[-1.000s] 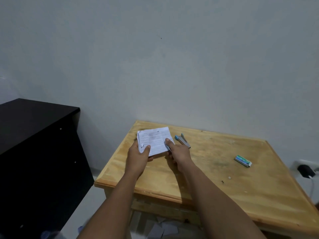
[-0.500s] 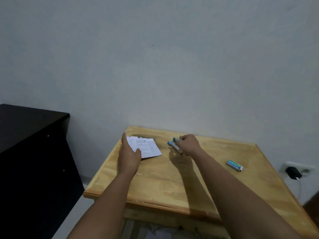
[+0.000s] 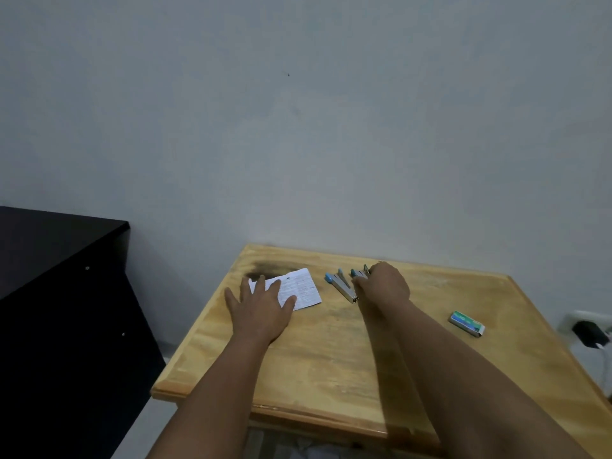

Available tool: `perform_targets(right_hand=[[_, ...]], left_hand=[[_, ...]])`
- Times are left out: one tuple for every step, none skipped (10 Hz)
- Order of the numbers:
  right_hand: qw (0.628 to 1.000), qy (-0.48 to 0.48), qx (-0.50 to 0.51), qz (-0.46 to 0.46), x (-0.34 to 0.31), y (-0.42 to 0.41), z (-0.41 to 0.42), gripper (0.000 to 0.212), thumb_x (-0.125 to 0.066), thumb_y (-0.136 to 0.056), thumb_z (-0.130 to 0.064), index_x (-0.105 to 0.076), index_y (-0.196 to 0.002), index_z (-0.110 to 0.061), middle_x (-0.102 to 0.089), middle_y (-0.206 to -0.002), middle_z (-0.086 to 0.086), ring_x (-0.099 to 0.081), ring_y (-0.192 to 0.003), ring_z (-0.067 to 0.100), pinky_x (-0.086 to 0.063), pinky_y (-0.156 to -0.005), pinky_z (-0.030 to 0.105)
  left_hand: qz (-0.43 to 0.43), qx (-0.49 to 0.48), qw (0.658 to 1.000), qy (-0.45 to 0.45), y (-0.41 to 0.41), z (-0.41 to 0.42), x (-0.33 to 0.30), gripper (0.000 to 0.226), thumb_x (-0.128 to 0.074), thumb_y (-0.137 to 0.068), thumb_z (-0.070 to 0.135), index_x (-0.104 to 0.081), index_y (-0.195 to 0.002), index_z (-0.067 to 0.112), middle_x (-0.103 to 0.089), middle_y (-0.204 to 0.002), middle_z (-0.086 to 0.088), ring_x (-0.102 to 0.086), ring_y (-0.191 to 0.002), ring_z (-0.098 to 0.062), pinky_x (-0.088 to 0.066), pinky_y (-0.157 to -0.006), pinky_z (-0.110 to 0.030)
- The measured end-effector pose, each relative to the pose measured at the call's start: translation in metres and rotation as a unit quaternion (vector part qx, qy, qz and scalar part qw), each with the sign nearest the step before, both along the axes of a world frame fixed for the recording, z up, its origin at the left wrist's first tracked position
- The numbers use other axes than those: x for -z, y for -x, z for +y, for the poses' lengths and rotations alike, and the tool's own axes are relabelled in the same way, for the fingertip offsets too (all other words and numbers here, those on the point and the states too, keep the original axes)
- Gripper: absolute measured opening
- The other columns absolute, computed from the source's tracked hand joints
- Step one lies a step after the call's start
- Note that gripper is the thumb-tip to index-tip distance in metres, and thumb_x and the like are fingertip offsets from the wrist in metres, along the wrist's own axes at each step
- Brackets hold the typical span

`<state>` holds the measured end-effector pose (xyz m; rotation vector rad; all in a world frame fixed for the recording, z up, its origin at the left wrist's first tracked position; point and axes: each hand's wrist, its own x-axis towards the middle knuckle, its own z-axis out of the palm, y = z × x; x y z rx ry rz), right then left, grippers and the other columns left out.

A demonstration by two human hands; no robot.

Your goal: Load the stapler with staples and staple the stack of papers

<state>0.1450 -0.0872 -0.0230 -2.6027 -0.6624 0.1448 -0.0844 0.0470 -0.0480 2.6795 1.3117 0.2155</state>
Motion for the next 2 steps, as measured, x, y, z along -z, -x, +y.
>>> perform_targets(right_hand=[[1.0,0.024,-0.015,0.002,-0.003,0.005,0.0,0.04,-0.065,-0.089,-0.057,-0.071,-0.096,-0.018,-0.065,-0.089,0.001,-0.061,-0.075,0.02,-0.041,-0.056,0.028],[0.997,-0.073,-0.001,0.01,-0.018,0.005,-0.011,0.06,-0.063,-0.093,-0.063,-0.069,-0.126,-0.014,-0.071,-0.121,0.006,-0.068,-0.104,0.027,-0.051,-0.074,0.034]], left_hand=[[0.038,0.019,0.999,-0.025,0.002,0.002,-0.004,0.069,-0.021,-0.102,0.072,-0.028,-0.162,0.039,-0.018,-0.174,0.001,-0.001,-0.161,-0.033,0.005,-0.122,-0.07],[0.045,0.024,0.995,-0.084,0.003,0.007,-0.01,0.072,-0.019,-0.102,0.072,-0.024,-0.165,0.037,-0.001,-0.177,-0.004,0.012,-0.16,-0.038,0.007,-0.121,-0.071]])
